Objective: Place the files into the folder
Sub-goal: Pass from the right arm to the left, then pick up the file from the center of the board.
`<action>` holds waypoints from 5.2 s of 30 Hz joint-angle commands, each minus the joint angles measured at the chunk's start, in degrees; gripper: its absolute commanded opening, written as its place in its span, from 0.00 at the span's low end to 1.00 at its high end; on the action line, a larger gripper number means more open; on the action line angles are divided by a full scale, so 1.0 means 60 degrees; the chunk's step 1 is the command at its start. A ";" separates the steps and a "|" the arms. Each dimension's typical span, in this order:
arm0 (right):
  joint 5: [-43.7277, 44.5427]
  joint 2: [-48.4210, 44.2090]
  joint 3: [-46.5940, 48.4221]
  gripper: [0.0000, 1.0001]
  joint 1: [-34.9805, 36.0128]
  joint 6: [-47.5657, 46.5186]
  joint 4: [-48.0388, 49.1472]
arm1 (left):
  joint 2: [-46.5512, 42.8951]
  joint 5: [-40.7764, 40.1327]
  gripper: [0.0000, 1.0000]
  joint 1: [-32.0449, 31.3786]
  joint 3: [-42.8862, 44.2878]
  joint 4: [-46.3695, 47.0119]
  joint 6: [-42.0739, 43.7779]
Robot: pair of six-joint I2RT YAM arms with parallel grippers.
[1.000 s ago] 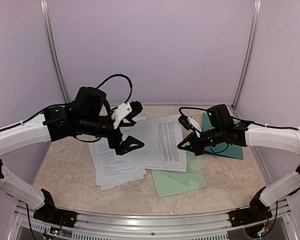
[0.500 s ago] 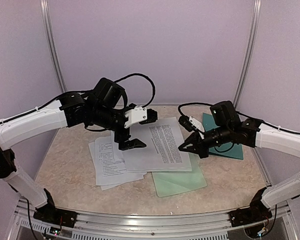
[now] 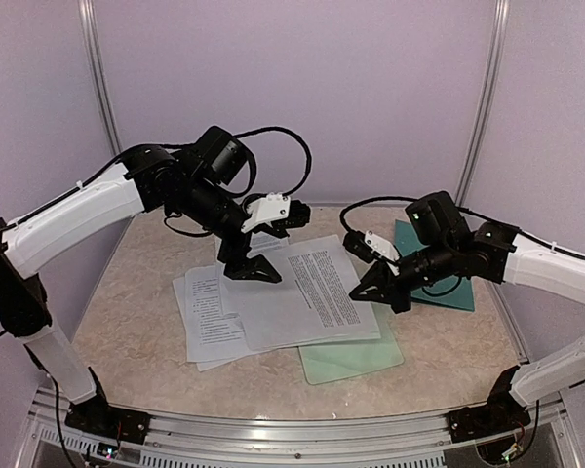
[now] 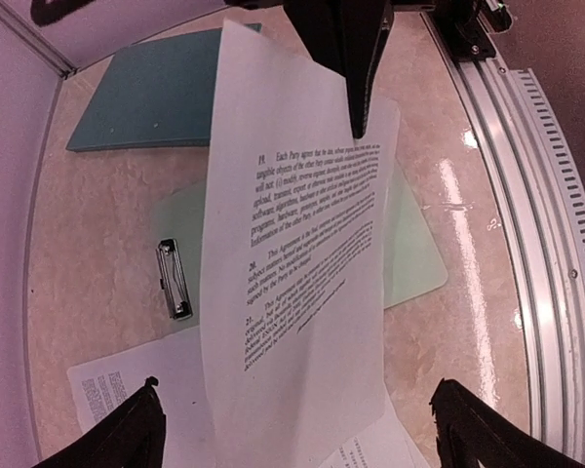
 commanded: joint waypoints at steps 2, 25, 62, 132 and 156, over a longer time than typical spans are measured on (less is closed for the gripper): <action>0.0237 -0.0202 0.0435 0.00 0.0274 -0.0304 -0.0688 | 0.0967 0.1149 0.92 0.0367 0.0586 -0.1012 0.0353; 0.1147 0.0042 0.0727 0.00 -0.0035 0.0777 -0.0047 | 0.2850 0.1998 0.00 0.0201 0.2204 -0.2684 -0.1085; 0.0587 0.0194 0.0269 0.79 -0.1687 0.2976 0.1911 | 0.1062 0.1891 0.00 0.1422 0.0790 -0.0280 -0.6657; 0.2586 0.4655 -0.2729 0.86 0.0808 0.9388 0.6981 | 0.0639 -0.0842 0.29 0.1086 -0.8560 0.9261 -1.6791; 0.2117 0.4970 -0.2778 0.81 0.1027 0.9676 0.7789 | 0.1302 -0.0523 0.40 0.1078 -0.8260 0.9189 -1.6730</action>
